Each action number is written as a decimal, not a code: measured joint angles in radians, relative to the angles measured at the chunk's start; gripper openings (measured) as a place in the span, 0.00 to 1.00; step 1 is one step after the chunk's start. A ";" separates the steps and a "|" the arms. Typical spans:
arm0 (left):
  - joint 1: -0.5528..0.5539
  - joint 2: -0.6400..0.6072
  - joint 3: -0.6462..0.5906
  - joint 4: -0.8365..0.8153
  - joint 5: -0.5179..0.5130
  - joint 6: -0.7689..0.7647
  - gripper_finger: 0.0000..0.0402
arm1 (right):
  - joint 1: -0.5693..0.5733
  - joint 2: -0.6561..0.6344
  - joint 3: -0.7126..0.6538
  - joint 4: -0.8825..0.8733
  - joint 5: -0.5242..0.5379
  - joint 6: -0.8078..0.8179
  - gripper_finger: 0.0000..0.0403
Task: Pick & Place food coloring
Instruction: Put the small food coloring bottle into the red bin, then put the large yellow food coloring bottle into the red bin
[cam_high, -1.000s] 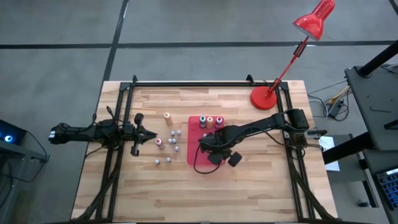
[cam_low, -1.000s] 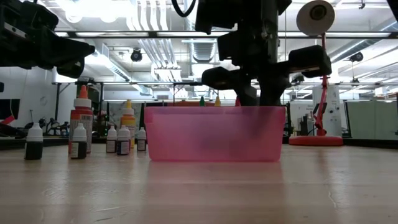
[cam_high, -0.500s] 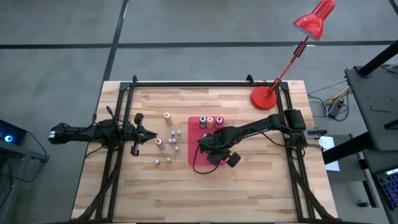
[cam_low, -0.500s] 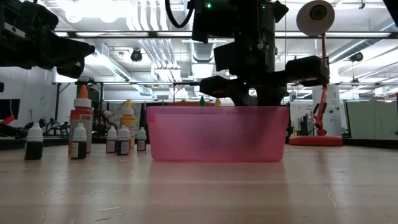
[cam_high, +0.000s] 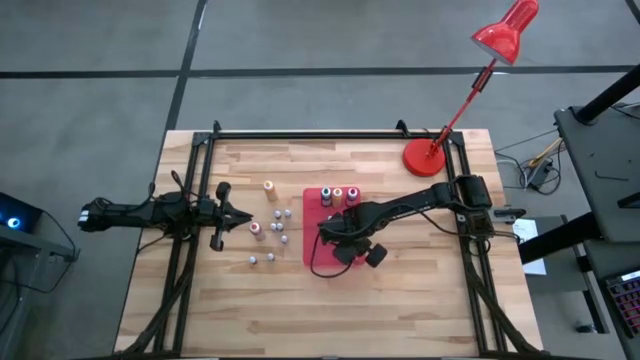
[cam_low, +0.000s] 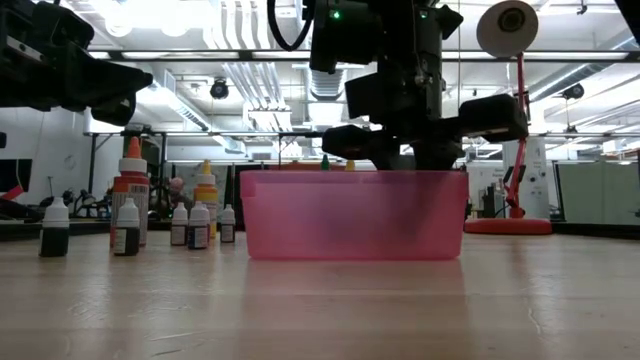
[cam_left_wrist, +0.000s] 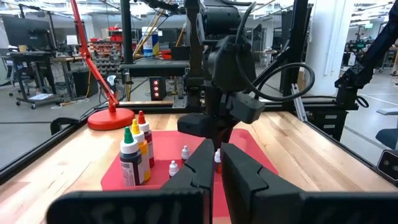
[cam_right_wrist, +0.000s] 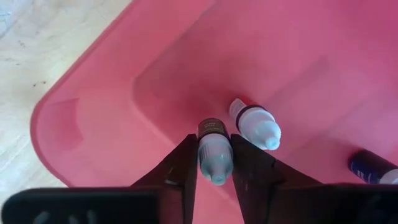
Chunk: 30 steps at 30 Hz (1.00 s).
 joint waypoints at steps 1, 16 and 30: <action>0.000 0.000 0.000 0.000 0.000 0.000 0.01 | 0.000 0.000 0.000 0.000 0.000 0.000 0.21; 0.000 0.000 0.000 0.000 0.000 0.000 0.01 | -0.001 0.000 0.000 -0.009 0.002 0.006 0.28; 0.000 0.000 0.000 0.000 0.000 0.000 0.01 | -0.022 -0.005 0.000 -0.039 0.005 0.040 0.17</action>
